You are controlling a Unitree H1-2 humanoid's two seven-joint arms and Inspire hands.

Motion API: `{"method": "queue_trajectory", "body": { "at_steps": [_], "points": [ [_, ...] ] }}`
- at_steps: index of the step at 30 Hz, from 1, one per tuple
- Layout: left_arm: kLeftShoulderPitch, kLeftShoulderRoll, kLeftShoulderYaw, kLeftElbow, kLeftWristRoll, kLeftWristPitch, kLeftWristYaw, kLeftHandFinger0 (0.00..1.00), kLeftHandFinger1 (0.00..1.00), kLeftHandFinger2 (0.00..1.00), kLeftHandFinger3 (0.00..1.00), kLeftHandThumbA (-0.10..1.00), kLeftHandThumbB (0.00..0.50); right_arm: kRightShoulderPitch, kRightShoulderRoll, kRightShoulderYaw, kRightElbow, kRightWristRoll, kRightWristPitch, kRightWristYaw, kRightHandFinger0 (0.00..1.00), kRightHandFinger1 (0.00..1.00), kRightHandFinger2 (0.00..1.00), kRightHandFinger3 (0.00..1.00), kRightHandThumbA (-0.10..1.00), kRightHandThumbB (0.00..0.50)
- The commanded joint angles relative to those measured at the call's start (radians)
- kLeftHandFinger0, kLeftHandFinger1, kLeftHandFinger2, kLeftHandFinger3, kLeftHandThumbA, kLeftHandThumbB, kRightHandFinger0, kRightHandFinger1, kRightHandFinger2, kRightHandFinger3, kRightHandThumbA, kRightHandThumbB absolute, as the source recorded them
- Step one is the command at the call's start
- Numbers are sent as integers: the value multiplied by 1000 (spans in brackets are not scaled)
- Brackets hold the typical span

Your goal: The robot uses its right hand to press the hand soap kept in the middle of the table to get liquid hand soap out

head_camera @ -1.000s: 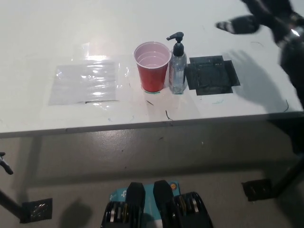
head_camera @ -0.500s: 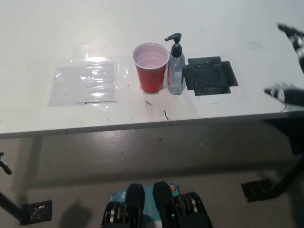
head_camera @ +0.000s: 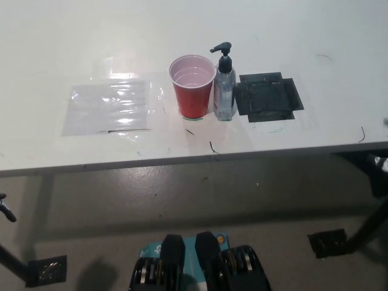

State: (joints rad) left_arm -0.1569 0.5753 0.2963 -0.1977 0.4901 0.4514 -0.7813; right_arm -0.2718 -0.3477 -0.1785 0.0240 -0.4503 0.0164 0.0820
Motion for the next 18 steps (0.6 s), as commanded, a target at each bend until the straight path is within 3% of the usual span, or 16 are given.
{"method": "queue_trajectory", "body": {
  "at_steps": [1, 2, 3, 8, 12, 14, 18],
  "points": [
    [0, 15, 24, -29, -16, 19, 41, 1000, 1000, 1000, 829, 1000, 156, -1, -5, -31, 6, 48, -10, -68, 723, 750, 599, 1000, 1000, 359],
    [-1, 11, 28, -28, -20, 19, 44, 1000, 1000, 1000, 812, 1000, 148, 14, 7, -48, 11, 91, -8, -60, 1000, 1000, 1000, 1000, 1000, 285],
    [-2, 10, 29, -28, -22, 19, 48, 1000, 1000, 1000, 807, 1000, 148, 17, 8, -49, 15, 90, -12, -66, 1000, 1000, 1000, 1000, 1000, 284],
    [-3, 6, 29, -33, -24, 19, 51, 1000, 1000, 999, 762, 1000, 131, 31, 12, -54, 82, 109, -63, -96, 1000, 1000, 1000, 1000, 1000, 178],
    [-6, 13, 19, -24, -43, 19, 65, 1000, 1000, 1000, 838, 1000, 126, 36, 19, -59, 101, 137, -45, -103, 1000, 1000, 1000, 1000, 1000, 228],
    [-7, 9, 25, -26, -20, 19, 54, 1000, 1000, 1000, 865, 1000, 144, 37, 24, -64, 105, 161, -47, -102, 1000, 1000, 1000, 1000, 1000, 219],
    [-12, 2, 25, -27, -33, 19, 62, 1000, 1000, 997, 805, 1000, 125, 31, 18, -57, 117, 151, -59, -120, 1000, 1000, 1000, 1000, 1000, 264]
  ]
}}
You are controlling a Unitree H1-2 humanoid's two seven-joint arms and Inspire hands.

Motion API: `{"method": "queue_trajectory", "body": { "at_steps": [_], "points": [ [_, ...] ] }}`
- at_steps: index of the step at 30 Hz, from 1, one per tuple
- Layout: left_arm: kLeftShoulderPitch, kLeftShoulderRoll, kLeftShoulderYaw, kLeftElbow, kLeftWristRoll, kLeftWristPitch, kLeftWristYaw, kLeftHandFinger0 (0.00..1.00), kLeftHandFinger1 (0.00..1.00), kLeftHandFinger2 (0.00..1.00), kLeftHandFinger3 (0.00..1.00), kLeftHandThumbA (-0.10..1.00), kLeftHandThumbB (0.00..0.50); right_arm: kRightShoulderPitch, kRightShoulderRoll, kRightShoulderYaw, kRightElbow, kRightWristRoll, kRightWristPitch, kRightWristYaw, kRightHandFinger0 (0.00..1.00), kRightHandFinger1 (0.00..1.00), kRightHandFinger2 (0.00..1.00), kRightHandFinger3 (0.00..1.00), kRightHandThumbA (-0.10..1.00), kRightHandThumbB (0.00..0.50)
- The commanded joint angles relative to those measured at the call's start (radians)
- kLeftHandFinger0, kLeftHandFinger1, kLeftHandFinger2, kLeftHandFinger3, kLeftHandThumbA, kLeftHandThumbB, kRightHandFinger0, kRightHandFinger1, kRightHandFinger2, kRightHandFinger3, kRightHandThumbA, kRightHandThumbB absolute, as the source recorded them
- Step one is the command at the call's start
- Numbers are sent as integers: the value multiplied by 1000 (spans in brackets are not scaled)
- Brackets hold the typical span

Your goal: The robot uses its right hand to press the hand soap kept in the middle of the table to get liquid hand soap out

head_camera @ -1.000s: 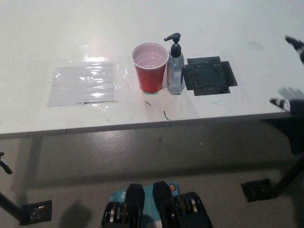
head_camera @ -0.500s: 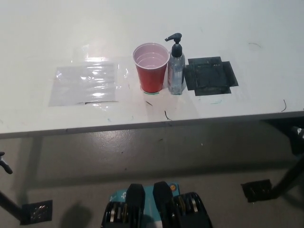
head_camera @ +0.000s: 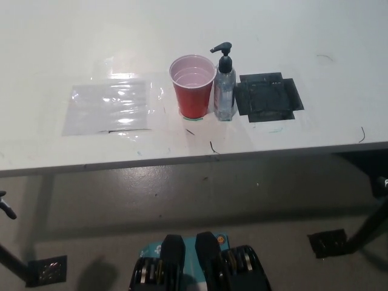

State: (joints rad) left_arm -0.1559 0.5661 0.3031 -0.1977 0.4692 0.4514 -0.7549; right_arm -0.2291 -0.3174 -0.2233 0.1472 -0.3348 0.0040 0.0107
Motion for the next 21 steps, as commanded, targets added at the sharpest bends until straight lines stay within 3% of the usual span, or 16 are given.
{"method": "queue_trajectory", "body": {
  "at_steps": [1, 4, 11, 13, 14, 21],
  "points": [
    [-12, 11, 19, -27, -11, 19, 36, 1000, 1000, 997, 807, 1000, 123, -14, -15, -8, 3, 28, -53, -56, 1000, 1000, 1000, 1000, 1000, 265],
    [-16, 12, 13, -26, -6, 19, 37, 1000, 1000, 1000, 880, 1000, 114, -22, -25, 2, 13, 13, -54, -67, 1000, 1000, 1000, 1000, 1000, 266],
    [-26, 13, 10, -24, -8, 19, 44, 1000, 1000, 1000, 840, 1000, 128, -39, -34, 15, 15, 15, -36, -72, 1000, 1000, 1000, 1000, 1000, 276],
    [-25, 19, 4, -20, -15, 19, 49, 1000, 1000, 1000, 841, 1000, 123, -39, -35, 17, 12, 16, -35, -72, 1000, 1000, 1000, 1000, 1000, 226],
    [-25, 24, -1, -19, -10, 19, 47, 1000, 1000, 1000, 872, 1000, 127, -39, -33, 16, 6, 27, -34, -69, 1000, 1000, 1000, 1000, 1000, 238],
    [-25, 18, 5, -21, -19, 19, 57, 1000, 1000, 996, 802, 1000, 134, -39, -38, 24, 5, 24, -30, -74, 1000, 1000, 1000, 1000, 1000, 247]
  ]
}}
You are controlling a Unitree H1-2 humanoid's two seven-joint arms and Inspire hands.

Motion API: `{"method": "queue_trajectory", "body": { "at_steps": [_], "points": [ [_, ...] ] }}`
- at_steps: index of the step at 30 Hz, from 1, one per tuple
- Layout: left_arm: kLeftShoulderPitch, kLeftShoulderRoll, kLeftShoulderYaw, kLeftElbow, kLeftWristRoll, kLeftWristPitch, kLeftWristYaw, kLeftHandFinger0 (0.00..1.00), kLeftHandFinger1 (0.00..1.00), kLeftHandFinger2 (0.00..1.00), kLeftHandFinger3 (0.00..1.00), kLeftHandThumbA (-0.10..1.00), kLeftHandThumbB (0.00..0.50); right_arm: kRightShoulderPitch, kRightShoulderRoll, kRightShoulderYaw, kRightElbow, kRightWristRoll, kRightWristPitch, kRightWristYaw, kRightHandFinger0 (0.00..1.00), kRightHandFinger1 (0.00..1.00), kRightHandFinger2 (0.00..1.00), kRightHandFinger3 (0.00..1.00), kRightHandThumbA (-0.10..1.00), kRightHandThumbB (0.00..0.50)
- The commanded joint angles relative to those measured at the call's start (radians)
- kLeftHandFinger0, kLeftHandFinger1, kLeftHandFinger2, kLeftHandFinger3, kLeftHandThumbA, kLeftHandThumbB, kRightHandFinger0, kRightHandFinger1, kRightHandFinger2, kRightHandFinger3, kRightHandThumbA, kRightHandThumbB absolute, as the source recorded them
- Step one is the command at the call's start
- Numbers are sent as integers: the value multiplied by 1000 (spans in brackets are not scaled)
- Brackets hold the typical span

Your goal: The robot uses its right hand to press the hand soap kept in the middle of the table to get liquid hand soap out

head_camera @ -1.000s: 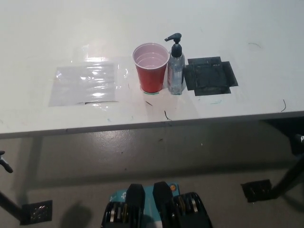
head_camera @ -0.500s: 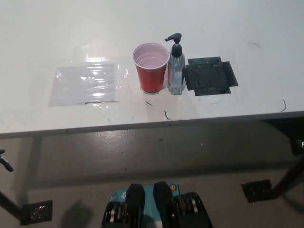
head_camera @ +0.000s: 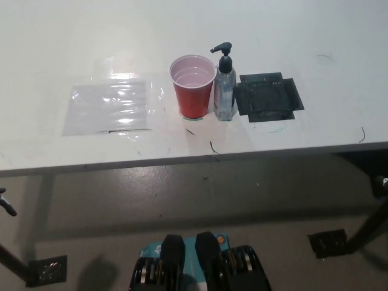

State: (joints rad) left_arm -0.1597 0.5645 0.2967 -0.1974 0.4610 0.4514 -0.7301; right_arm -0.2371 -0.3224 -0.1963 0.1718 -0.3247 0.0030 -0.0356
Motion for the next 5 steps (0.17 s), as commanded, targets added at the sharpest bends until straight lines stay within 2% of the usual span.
{"method": "queue_trajectory", "body": {
  "at_steps": [1, 5],
  "points": [
    [-20, 21, 10, -20, -20, 19, 40, 1000, 1000, 996, 799, 1000, 141, -31, -35, 1, -19, 6, -26, -31, 1000, 1000, 1000, 1000, 1000, 249],
    [-19, 24, 6, -21, -9, 19, 37, 1000, 1000, 995, 808, 1000, 151, -31, -41, 8, -19, -3, -20, -31, 1000, 1000, 1000, 1000, 1000, 256]
  ]
}}
